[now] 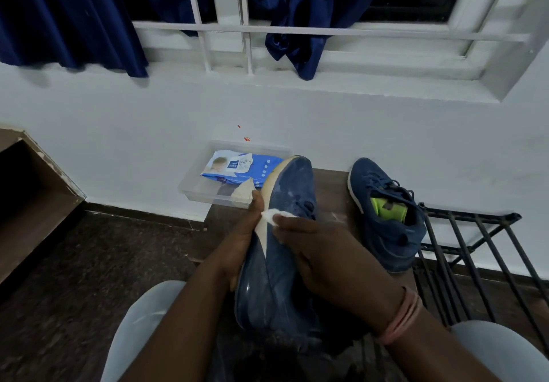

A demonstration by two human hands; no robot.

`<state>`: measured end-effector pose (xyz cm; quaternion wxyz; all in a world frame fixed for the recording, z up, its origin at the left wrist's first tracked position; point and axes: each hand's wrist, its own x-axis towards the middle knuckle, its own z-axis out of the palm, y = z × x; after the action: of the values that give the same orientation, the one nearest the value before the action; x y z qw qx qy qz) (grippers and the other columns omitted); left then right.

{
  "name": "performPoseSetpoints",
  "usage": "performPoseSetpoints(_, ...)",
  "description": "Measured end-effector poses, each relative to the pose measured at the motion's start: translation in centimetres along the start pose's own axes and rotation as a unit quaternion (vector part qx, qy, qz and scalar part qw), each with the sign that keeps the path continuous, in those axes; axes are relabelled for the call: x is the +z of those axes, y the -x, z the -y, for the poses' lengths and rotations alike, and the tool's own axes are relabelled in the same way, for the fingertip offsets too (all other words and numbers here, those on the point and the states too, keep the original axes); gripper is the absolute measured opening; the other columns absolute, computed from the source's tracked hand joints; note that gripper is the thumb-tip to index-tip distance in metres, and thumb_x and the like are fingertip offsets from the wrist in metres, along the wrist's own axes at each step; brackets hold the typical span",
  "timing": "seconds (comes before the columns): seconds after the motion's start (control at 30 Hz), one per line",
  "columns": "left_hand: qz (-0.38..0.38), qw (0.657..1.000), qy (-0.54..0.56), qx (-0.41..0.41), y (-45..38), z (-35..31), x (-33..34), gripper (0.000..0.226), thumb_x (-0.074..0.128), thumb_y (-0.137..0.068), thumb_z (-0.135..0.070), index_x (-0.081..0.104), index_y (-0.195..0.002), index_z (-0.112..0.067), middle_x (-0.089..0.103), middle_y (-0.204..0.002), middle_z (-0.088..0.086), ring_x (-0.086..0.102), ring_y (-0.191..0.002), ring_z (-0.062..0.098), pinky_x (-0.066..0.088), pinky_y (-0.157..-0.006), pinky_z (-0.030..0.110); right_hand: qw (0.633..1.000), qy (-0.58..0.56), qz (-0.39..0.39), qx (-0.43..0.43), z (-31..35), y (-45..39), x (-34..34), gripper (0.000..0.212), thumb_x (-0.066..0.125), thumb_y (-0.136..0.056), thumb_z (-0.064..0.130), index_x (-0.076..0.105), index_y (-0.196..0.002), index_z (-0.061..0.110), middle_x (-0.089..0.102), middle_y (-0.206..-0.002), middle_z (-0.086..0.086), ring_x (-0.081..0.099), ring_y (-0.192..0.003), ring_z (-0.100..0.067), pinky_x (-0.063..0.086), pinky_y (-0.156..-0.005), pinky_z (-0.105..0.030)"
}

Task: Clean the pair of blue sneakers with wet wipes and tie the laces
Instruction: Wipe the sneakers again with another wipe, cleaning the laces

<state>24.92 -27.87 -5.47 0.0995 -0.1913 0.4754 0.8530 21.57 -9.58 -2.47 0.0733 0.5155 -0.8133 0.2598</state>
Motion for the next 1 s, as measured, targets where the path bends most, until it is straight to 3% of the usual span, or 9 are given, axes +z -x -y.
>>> performPoseSetpoints(0.2,0.021,1.000,-0.008,0.012,0.5,0.1,0.5,0.065,0.051,-0.091,-0.070,0.073,-0.126,-0.019,0.068,-0.129,0.018,0.065,-0.120,0.032,0.047,-0.109,0.047,0.994,0.022,-0.095,0.047,-1.3,-3.5,-0.4,0.038,0.075,-0.069,-0.007,0.077,-0.103,0.009,0.073,-0.112,-0.009,0.072,-0.095,-0.022,0.049,-0.086,-0.020)
performPoseSetpoints(0.33,0.017,0.999,-0.029,0.005,0.6,0.5,0.8,0.070,0.047,-0.090,-0.076,0.070,-0.130,-0.023,0.070,-0.130,0.012,0.065,-0.122,0.030,0.046,-0.111,0.046,0.984,-0.034,-0.126,0.124,-2.8,-4.2,-1.3,0.025,0.070,-0.083,-0.001,0.077,-0.101,0.014,0.070,-0.107,0.000,0.066,-0.100,-0.018,0.051,-0.088,-0.026)
performPoseSetpoints(0.43,0.040,0.997,-0.056,0.041,0.4,-0.6,1.3,0.055,0.030,-0.104,-0.057,0.070,-0.100,-0.020,0.079,-0.080,-0.004,0.075,-0.077,0.003,0.058,-0.077,0.021,0.998,-0.061,-0.019,-0.001,-0.8,-2.3,-0.5,0.027,0.067,-0.080,-0.005,0.077,-0.098,0.013,0.071,-0.104,0.002,0.064,-0.099,-0.011,0.048,-0.090,-0.018)
performPoseSetpoints(0.5,0.027,0.993,-0.091,0.063,0.1,-0.9,1.0,0.048,0.041,-0.104,-0.053,0.063,-0.083,-0.016,0.073,-0.063,-0.004,0.070,-0.058,-0.001,0.058,-0.072,0.020,0.997,-0.067,0.010,-0.026,0.0,-1.9,-0.2,0.030,0.063,-0.081,-0.002,0.077,-0.102,0.012,0.070,-0.103,0.000,0.063,-0.095,-0.012,0.047,-0.086,-0.017)
performPoseSetpoints(0.57,0.001,0.994,-0.098,0.043,-0.5,-0.4,1.2,0.065,0.063,-0.084,-0.072,0.072,-0.094,-0.009,0.075,-0.089,0.015,0.076,-0.079,0.012,0.059,-0.080,0.027,0.997,-0.038,-0.050,0.037,-1.5,-2.8,-0.5,0.032,0.061,-0.084,0.001,0.076,-0.108,0.014,0.067,-0.103,-0.001,0.063,-0.092,-0.015,0.046,-0.079,-0.020)
performPoseSetpoints(0.67,0.020,0.995,-0.095,-0.006,0.2,0.6,1.3,0.070,0.046,-0.088,-0.080,0.070,-0.128,-0.028,0.071,-0.127,0.011,0.068,-0.118,0.028,0.047,-0.109,0.045,0.982,-0.038,-0.115,0.145,-3.8,-3.5,-1.4,0.038,0.068,-0.087,0.004,0.070,-0.121,0.020,0.059,-0.102,0.011,0.055,-0.092,-0.004,0.043,-0.082,-0.019)
performPoseSetpoints(0.8,0.010,0.997,-0.082,0.001,0.5,-0.1,1.0,0.063,0.040,-0.096,-0.071,0.078,-0.116,-0.026,0.074,-0.121,0.012,0.071,-0.113,0.026,0.055,-0.099,0.037,0.993,-0.090,0.029,0.069,-1.2,-2.1,-1.5,0.029,0.067,-0.088,0.006,0.072,-0.114,0.018,0.067,-0.102,0.007,0.057,-0.093,-0.001,0.044,-0.084,-0.015)
performPoseSetpoints(0.87,0.000,0.998,-0.064,-0.011,0.7,-0.4,1.0,0.063,0.047,-0.091,-0.072,0.076,-0.120,-0.024,0.071,-0.125,0.016,0.068,-0.118,0.032,0.051,-0.105,0.043,0.990,-0.102,0.072,0.069,-0.6,-1.5,-1.8,0.023,0.069,-0.088,0.008,0.075,-0.106,0.020,0.071,-0.101,0.009,0.058,-0.089,0.004,0.041,-0.082,-0.009)
performPoseSetpoints(1.0,0.012,0.999,-0.034,-0.008,1.3,-0.3,1.7,0.059,0.052,-0.095,-0.068,0.070,-0.131,-0.024,0.066,-0.135,0.014,0.062,-0.126,0.033,0.042,-0.114,0.049,0.985,-0.029,-0.064,0.160,-3.6,-2.6,-1.7,0.009,0.071,-0.090,0.020,0.075,-0.098,0.022,0.072,-0.098,0.007,0.055,-0.088,0.001,0.039,-0.082,-0.012)
